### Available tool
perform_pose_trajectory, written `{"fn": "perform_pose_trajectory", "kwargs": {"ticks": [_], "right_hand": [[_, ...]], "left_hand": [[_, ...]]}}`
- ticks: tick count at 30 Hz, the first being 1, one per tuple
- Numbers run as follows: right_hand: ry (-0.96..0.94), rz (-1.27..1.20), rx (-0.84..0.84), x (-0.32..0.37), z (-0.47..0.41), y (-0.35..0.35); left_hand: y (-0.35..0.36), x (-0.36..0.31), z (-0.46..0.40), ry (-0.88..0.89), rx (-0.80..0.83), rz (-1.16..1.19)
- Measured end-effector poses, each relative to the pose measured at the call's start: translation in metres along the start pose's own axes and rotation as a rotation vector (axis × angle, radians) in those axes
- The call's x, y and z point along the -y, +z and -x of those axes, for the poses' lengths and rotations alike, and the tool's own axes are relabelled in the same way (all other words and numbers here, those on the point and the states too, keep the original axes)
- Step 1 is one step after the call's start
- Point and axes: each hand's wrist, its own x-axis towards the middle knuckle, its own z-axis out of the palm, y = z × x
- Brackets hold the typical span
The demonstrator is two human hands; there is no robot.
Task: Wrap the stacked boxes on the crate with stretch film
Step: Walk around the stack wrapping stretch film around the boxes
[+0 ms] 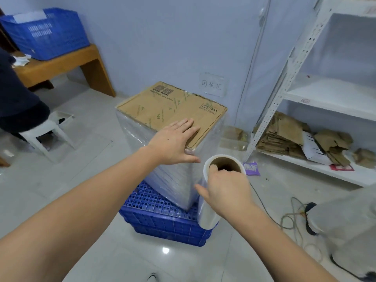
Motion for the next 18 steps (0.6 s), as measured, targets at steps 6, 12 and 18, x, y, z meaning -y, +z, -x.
{"fn": "perform_pose_trajectory", "kwargs": {"ticks": [6,12,18], "right_hand": [[0.237,0.036,0.059,0.026,-0.013,-0.001],[0.214,0.055,0.053,0.029,-0.003,-0.002],[0.09,-0.013,0.076,0.021,0.011,0.0]], "left_hand": [[-0.003,0.041,-0.009,0.283,0.068,-0.025],[0.0,0.05,-0.016,0.366,0.032,-0.068],[0.003,0.047,-0.016,0.356,-0.001,-0.09]]}}
